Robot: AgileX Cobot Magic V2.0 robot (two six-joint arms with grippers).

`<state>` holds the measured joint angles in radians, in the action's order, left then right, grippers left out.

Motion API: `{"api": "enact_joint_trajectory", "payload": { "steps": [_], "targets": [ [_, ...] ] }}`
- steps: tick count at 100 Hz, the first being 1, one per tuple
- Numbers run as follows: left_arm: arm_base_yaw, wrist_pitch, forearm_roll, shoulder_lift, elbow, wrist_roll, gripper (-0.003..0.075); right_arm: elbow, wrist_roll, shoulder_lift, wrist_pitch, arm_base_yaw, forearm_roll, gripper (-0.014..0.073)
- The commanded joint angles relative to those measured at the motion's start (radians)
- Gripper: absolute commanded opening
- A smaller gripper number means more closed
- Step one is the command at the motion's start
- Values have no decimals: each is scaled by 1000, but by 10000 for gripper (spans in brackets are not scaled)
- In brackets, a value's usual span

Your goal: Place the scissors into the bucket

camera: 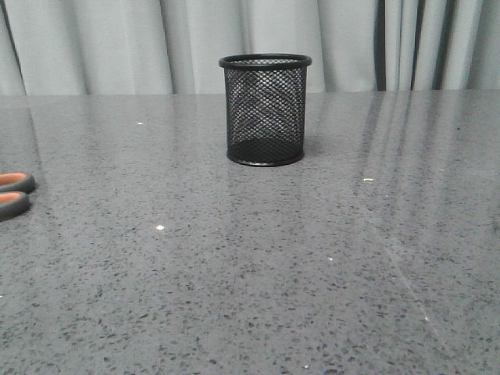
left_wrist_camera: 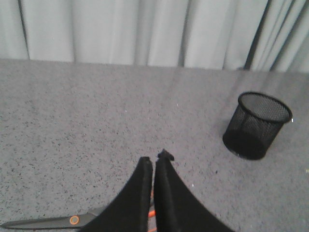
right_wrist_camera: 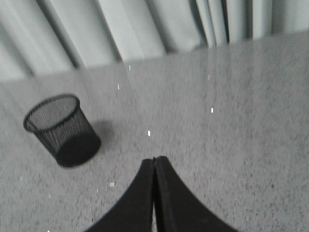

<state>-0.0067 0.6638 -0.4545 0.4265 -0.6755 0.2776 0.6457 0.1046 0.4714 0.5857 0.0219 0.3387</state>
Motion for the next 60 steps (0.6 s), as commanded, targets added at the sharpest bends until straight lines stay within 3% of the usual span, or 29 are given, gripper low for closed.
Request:
{"api": "enact_joint_trajectory", "payload": {
  "steps": [1, 19, 30, 40, 53, 60],
  "targets": [
    [-5, 61, -6, 110, -109, 63, -20, 104, 5, 109, 36, -9, -6, -55],
    [-5, 201, 6, 265, -201, 130, -17, 211, 69, 252, 173, -10, -4, -51],
    [-5, 269, 6, 324, -231, 198, 28, 241, 115, 292, 200, -10, 6, 18],
    [-5, 303, 6, 361, -247, 241, 146, 245, 115, 300, 203, -10, 6, 151],
    [-5, 333, 6, 385, -255, 277, 384, 245, 115, 300, 203, -10, 6, 383],
    [-5, 349, 6, 394, -255, 306, 433, 245, 120, 300, 203, -10, 6, 415]
  ]
}}
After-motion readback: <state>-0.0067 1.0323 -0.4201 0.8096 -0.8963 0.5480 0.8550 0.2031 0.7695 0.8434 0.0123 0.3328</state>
